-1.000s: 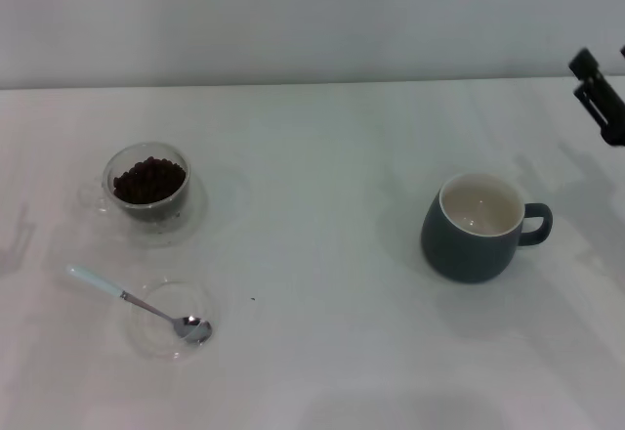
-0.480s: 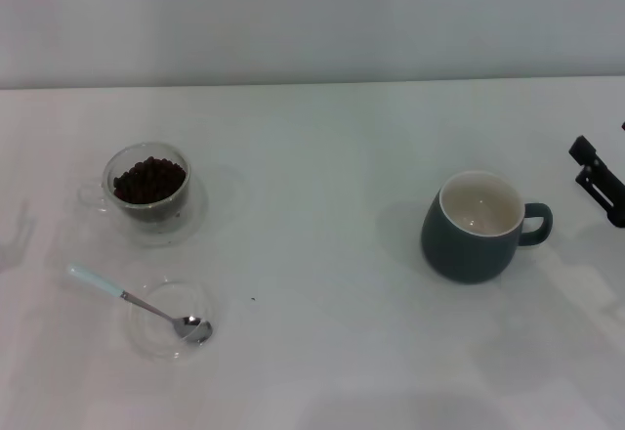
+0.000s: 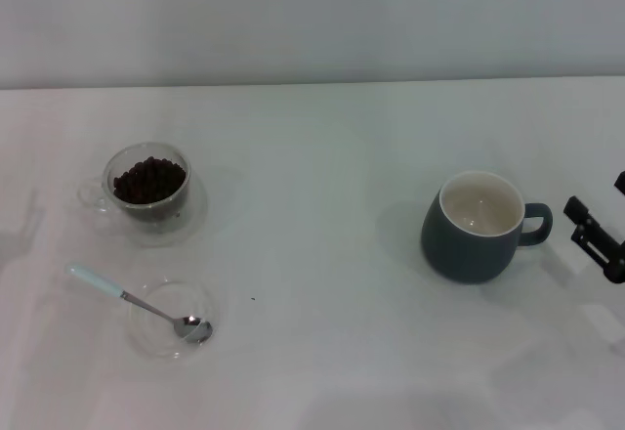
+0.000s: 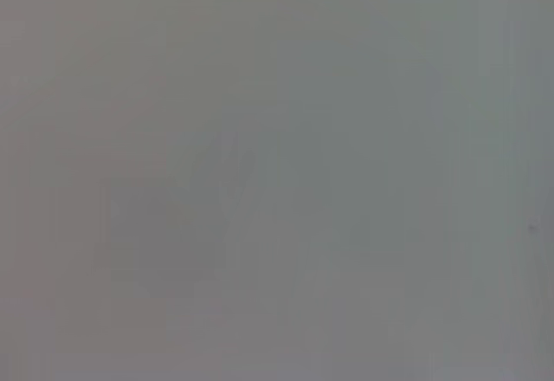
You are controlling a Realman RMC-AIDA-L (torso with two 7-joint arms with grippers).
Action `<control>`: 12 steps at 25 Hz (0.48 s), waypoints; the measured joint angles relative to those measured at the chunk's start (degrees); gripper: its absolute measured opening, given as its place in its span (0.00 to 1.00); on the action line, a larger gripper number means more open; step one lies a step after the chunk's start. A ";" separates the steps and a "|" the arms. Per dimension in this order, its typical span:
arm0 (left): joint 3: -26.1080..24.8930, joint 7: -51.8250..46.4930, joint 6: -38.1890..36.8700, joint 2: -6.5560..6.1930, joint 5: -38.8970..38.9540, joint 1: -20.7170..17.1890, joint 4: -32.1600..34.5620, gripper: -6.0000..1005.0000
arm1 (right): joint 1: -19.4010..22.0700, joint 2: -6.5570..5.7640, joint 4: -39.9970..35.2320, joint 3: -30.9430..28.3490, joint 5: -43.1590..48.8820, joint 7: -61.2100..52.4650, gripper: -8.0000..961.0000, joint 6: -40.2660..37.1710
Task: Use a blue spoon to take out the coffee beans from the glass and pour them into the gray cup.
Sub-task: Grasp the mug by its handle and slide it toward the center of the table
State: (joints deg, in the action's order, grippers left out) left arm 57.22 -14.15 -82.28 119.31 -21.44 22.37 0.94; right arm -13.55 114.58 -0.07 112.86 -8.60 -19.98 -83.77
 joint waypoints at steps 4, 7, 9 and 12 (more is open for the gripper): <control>-0.01 0.00 0.19 -0.04 0.00 0.28 0.00 0.79 | 0.06 0.18 0.03 0.07 1.07 0.95 0.78 1.53; -0.01 0.00 0.20 -0.04 0.00 0.32 0.02 0.79 | -0.05 0.32 -0.50 0.09 2.03 1.23 0.78 3.83; -0.01 0.00 0.20 -0.04 0.00 0.32 0.03 0.79 | -0.27 0.46 -1.03 0.09 2.70 1.53 0.78 5.76; 0.00 0.00 0.20 -0.04 0.05 0.28 0.03 0.79 | -0.51 0.55 -2.72 0.09 3.37 2.13 0.78 9.54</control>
State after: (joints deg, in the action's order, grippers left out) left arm 57.22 -14.15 -82.08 119.26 -21.39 22.65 0.97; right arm -14.06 115.13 -2.79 112.95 -5.23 -17.85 -74.23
